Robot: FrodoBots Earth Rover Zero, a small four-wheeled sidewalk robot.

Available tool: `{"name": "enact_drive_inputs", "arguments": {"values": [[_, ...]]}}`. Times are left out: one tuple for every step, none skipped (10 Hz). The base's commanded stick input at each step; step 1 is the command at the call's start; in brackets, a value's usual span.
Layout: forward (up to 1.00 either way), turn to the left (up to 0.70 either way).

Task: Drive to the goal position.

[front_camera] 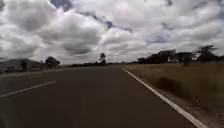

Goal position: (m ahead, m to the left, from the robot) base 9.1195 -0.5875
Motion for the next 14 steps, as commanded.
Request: {"name": "enact_drive_inputs", "arguments": {"values": [[0.68, 0.00], [0.68, 0.00], [0.68, 0.00], [0.68, -0.05], [0.68, -0.33], [0.68, -0.33], [0.68, -0.33], [0.68, -0.28], [0.68, -0.12], [0.68, -0.04], [0.68, 0.00], [0.68, 0.00], [0.68, 0.00], [0.68, 0.00]]}}
